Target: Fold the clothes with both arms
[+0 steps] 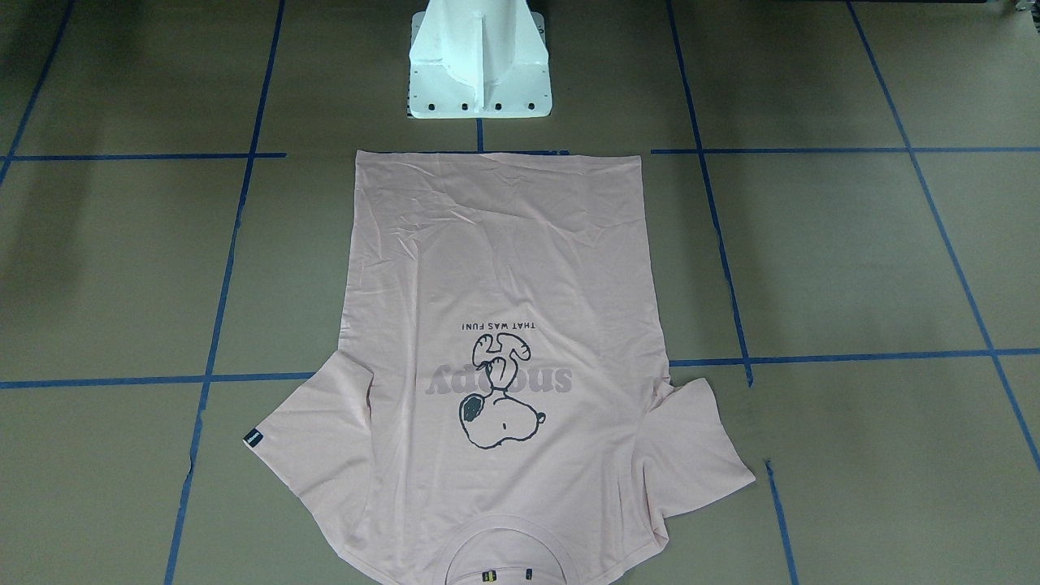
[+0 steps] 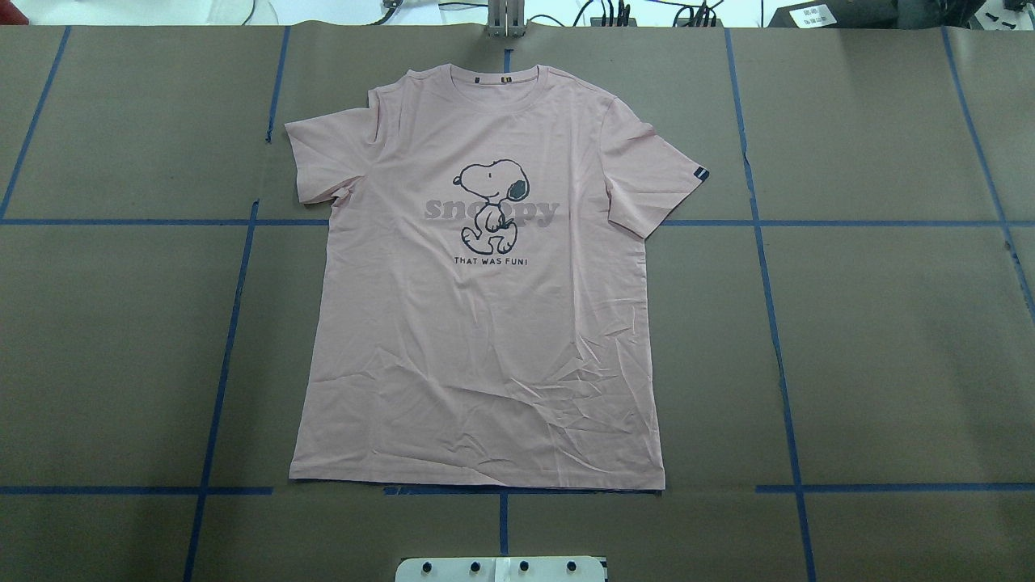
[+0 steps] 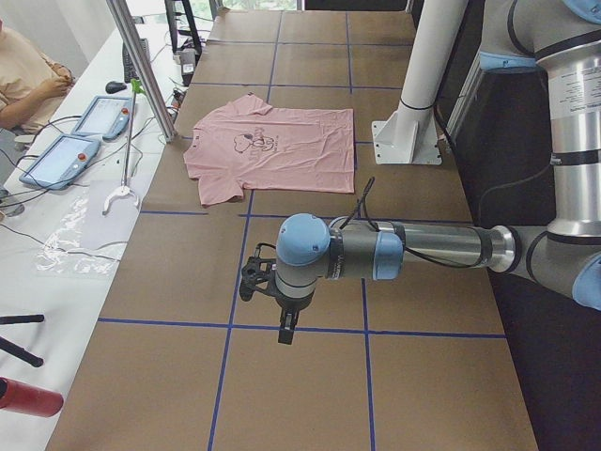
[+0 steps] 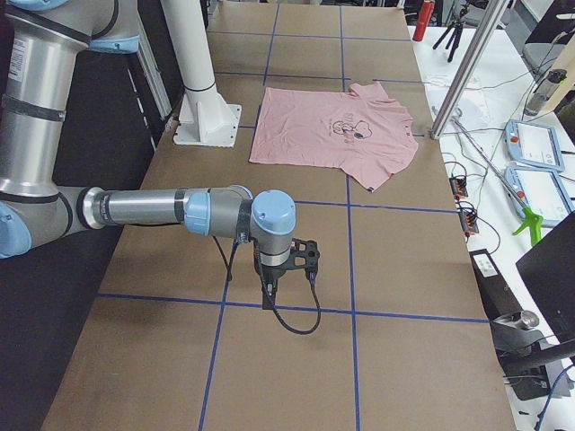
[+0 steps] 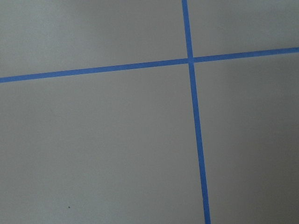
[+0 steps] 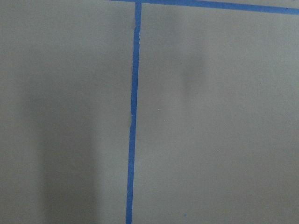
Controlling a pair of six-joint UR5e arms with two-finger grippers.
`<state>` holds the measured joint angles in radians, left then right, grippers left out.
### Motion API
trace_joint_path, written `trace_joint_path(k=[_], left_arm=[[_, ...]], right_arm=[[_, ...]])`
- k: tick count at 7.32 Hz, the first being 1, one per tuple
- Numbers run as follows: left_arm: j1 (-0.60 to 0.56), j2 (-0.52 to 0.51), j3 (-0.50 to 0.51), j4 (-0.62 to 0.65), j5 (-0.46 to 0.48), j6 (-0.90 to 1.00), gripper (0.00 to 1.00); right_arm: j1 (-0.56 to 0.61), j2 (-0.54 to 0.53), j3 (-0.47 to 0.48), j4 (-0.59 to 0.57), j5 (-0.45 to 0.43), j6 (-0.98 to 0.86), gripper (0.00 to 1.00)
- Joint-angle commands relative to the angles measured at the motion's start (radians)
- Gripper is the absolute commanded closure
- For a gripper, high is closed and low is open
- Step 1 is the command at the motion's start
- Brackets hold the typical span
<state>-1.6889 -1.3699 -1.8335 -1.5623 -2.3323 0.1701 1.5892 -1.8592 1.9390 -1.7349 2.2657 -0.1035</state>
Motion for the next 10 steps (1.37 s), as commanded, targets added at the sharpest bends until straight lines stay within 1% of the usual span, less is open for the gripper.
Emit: trace_joint_path(k=[1, 3, 4, 5, 6, 7, 8, 9, 10], left_arm=[[0.005, 0.000, -0.003, -0.002, 0.001, 0.002, 0.00], [0.005, 0.000, -0.013, -0.004, -0.004, 0.002, 0.00], [0.005, -0.001, -0.013, -0.007, -0.004, 0.003, 0.00], [0.008, -0.009, -0.013, -0.007, 0.002, -0.001, 0.00], [0.011, -0.038, -0.016, -0.015, -0.005, -0.001, 0.00], [0.011, -0.067, -0.013, -0.100, 0.004, -0.007, 0.00], [0.011, -0.107, 0.005, -0.265, 0.004, -0.009, 0.00], [0.011, -0.142, 0.035, -0.448, 0.004, -0.009, 0.00], [0.011, -0.185, 0.093, -0.513, -0.005, -0.011, 0.00]], right_arm=[[0.000, -0.001, 0.003, 0.000, 0.000, -0.001, 0.00], [0.000, 0.005, 0.018, 0.002, 0.000, 0.001, 0.00], [-0.002, 0.052, 0.024, 0.002, 0.002, 0.011, 0.00], [-0.008, 0.124, 0.020, 0.018, 0.008, 0.016, 0.00], [-0.008, 0.170, 0.020, 0.064, 0.006, 0.016, 0.00], [-0.008, 0.199, 0.011, 0.127, 0.009, 0.019, 0.00], [-0.008, 0.237, -0.014, 0.139, 0.024, 0.034, 0.00], [-0.008, 0.242, -0.023, 0.141, 0.052, 0.034, 0.00], [-0.008, 0.252, -0.046, 0.147, 0.137, 0.027, 0.00]])
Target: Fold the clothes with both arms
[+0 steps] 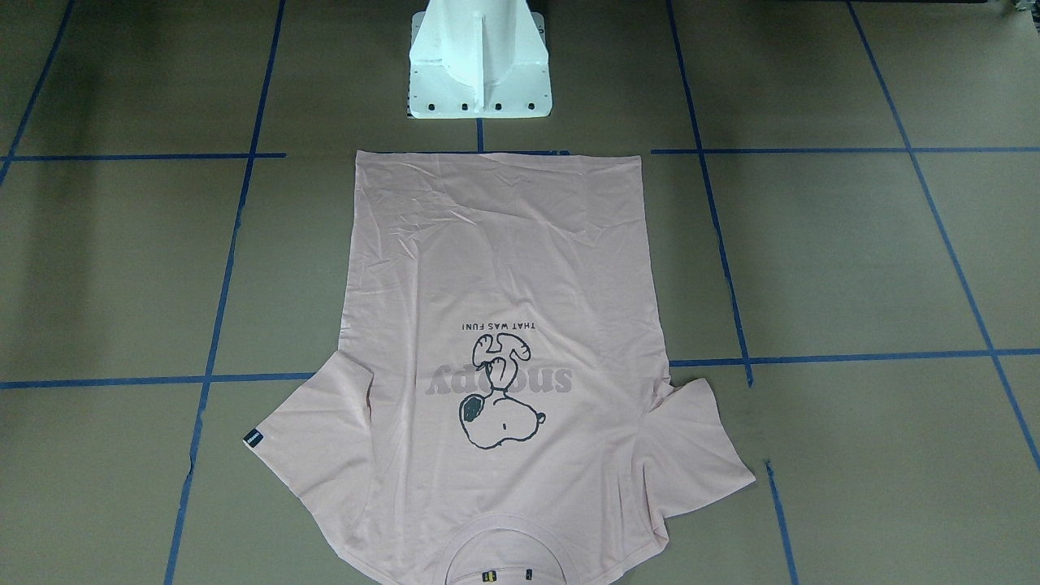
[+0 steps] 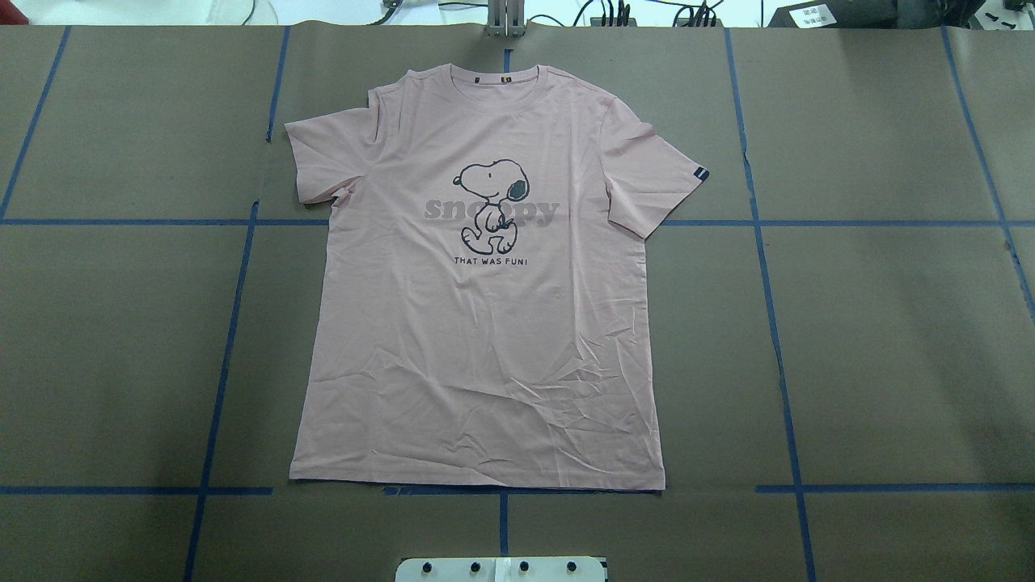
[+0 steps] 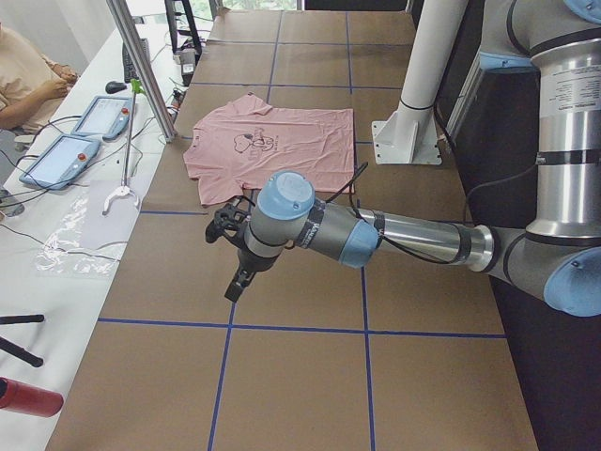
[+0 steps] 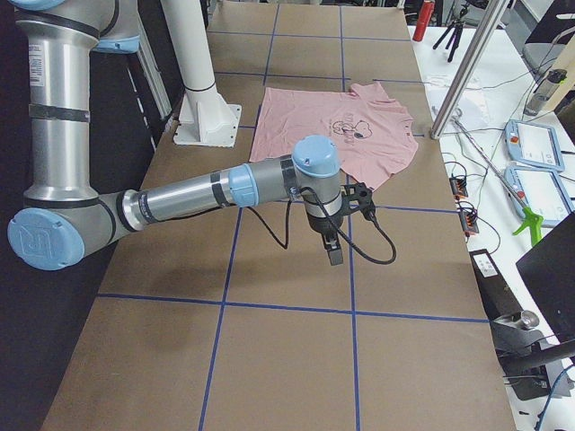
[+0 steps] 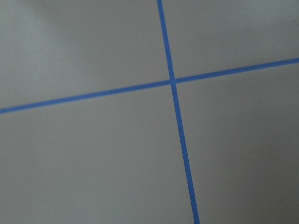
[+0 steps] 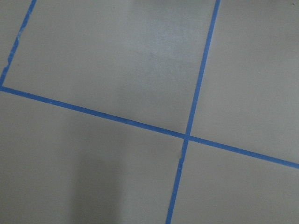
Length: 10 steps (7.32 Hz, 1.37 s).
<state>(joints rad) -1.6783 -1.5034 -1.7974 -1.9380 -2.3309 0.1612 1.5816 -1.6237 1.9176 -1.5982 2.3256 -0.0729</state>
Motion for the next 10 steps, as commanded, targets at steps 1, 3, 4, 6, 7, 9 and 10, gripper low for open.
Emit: trace_joint_path(k=[1, 3, 4, 6, 7, 9, 10], left_arm=[[0.000, -0.067, 0.085, -0.145, -0.010, 0.000, 0.00], [0.000, -0.071, 0.090, -0.162, -0.062, 0.000, 0.00], [0.002, -0.070, 0.090, -0.170, -0.068, 0.000, 0.00], [0.003, -0.057, 0.085, -0.215, -0.068, 0.003, 0.00], [0.005, -0.057, 0.089, -0.219, -0.068, 0.003, 0.00], [0.008, -0.051, 0.087, -0.219, -0.068, 0.003, 0.00], [0.011, -0.049, 0.087, -0.219, -0.068, 0.003, 0.00]], right_arm=[[-0.012, 0.037, -0.032, 0.083, 0.081, 0.011, 0.00], [-0.098, 0.126, -0.081, 0.186, 0.080, 0.301, 0.00], [-0.154, 0.158, -0.115, 0.298, 0.067, 0.458, 0.00], [-0.355, 0.206, -0.162, 0.523, -0.123, 0.801, 0.01], [-0.479, 0.267, -0.230, 0.620, -0.255, 0.960, 0.02], [-0.659, 0.432, -0.433, 0.731, -0.452, 1.109, 0.15], [-0.707, 0.502, -0.528, 0.735, -0.527, 1.116, 0.19]])
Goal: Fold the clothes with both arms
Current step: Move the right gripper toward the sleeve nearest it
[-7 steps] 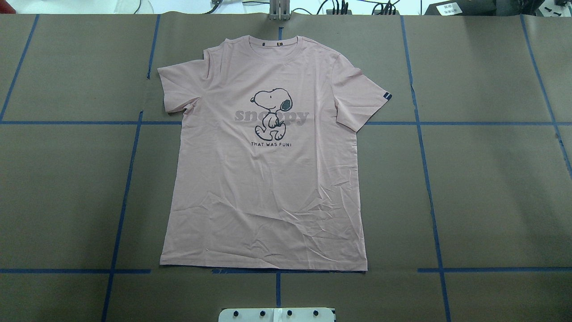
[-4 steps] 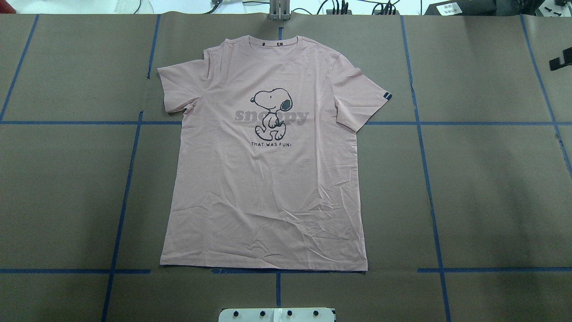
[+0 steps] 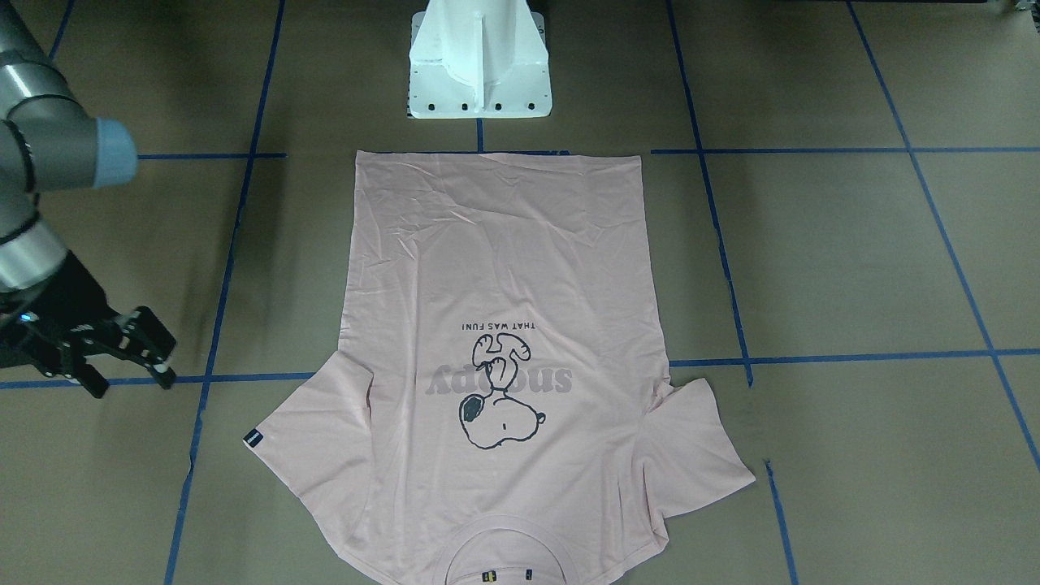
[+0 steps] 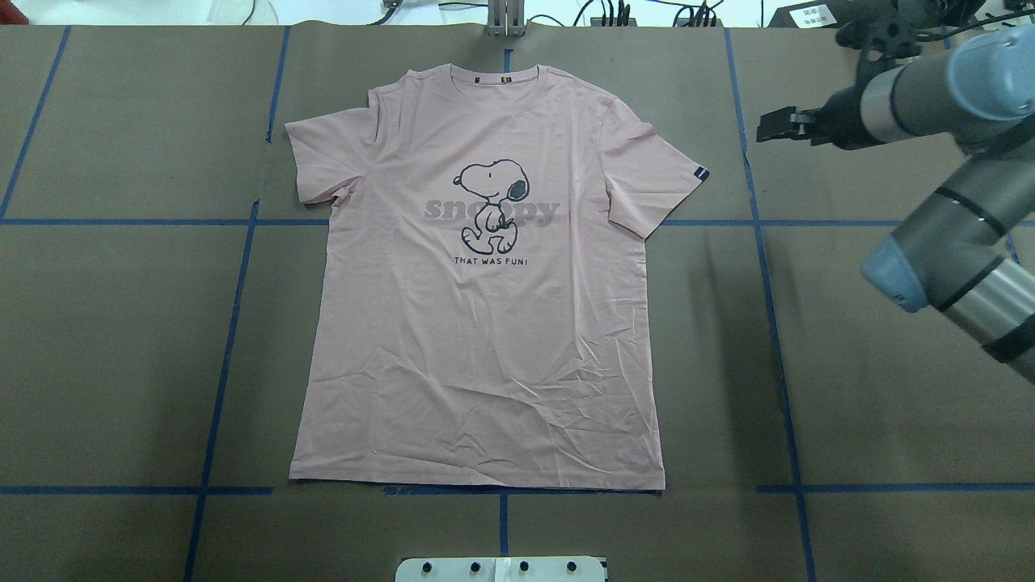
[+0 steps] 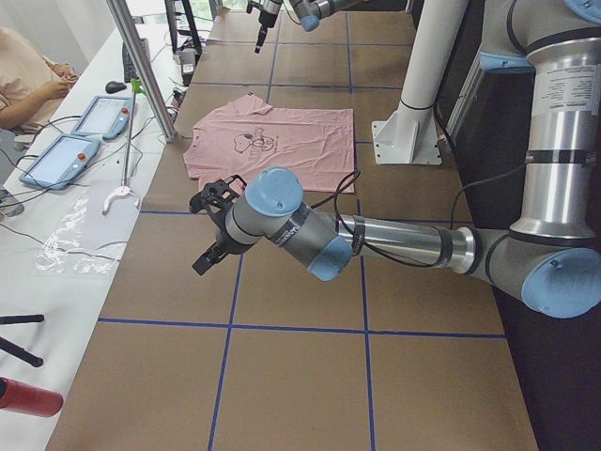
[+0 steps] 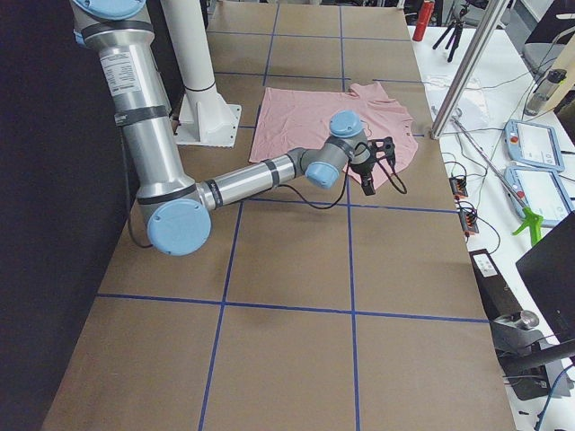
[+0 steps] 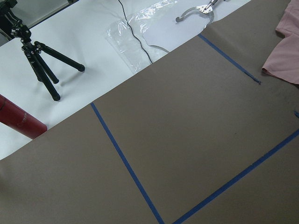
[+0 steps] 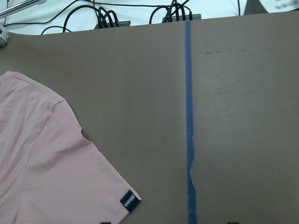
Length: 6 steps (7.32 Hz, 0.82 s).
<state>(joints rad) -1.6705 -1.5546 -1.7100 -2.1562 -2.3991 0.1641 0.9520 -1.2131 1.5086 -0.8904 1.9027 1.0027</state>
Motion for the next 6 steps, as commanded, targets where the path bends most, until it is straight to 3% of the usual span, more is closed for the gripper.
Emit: trace_joint_path(k=[1, 6], left_arm=[[0.006, 0.002, 0.001, -0.001, 0.000, -0.002, 0.00], [0.006, 0.002, 0.001, -0.001, 0.000, -0.002, 0.00]], right_arm=[[-0.100, 0.133, -0.178, 0.027, -0.126, 0.040, 0.23], [-0.150, 0.144, -0.243, 0.024, -0.200, 0.034, 0.38]])
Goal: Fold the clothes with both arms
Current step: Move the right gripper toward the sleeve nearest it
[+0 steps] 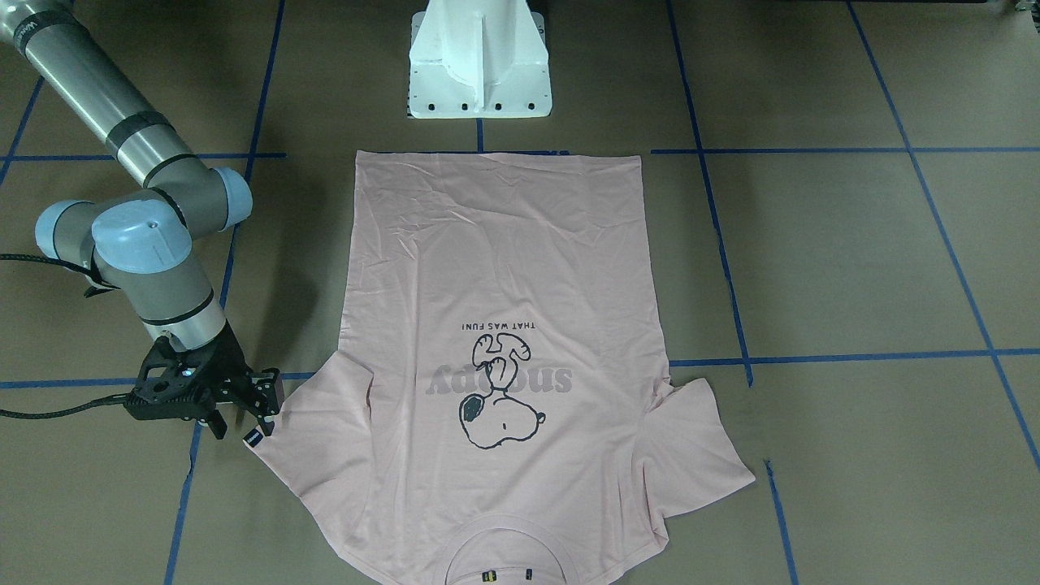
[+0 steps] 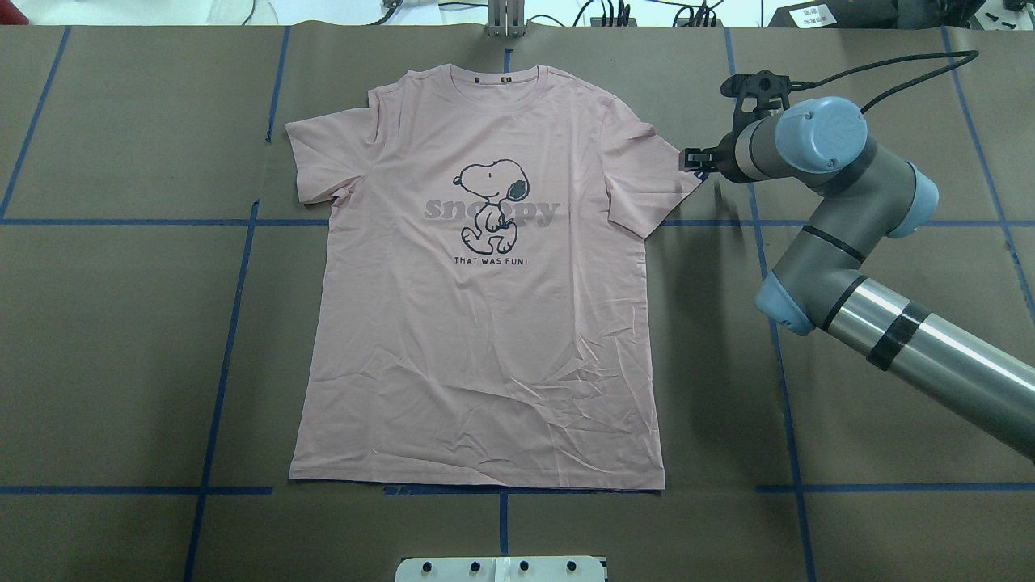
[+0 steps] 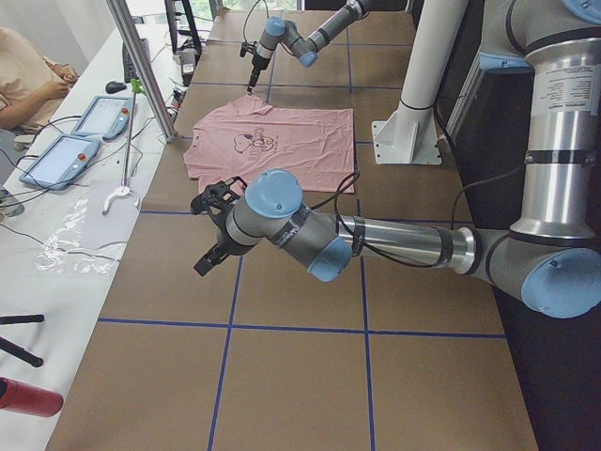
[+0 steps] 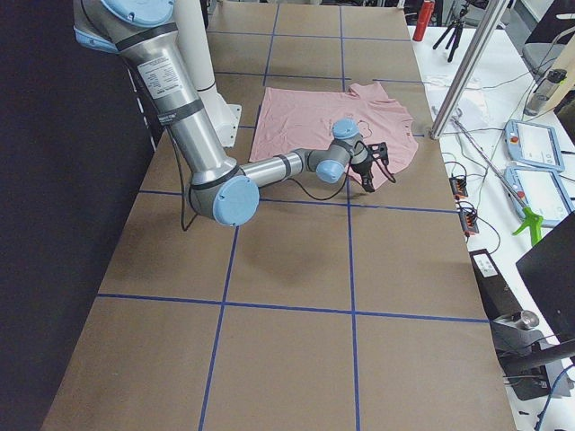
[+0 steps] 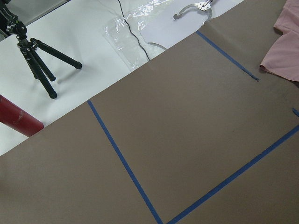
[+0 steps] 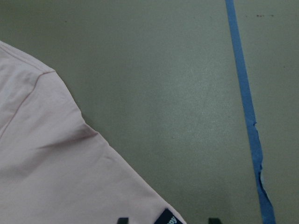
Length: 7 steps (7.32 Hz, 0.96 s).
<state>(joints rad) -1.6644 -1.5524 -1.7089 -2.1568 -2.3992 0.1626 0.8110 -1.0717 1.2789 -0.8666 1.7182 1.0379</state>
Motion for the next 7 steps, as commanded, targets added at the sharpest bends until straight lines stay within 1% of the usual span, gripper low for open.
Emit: trace_joint_path(k=[1, 7], left_arm=[[0.000, 0.000, 0.000, 0.000, 0.000, 0.000, 0.00], [0.000, 0.002, 0.000, 0.000, 0.000, 0.002, 0.00]], right_arm=[[-0.012, 0.002, -0.019, 0.000, -0.022, -0.001, 0.38], [-0.018, 0.029, -0.042, 0.000, -0.029, 0.001, 0.43]])
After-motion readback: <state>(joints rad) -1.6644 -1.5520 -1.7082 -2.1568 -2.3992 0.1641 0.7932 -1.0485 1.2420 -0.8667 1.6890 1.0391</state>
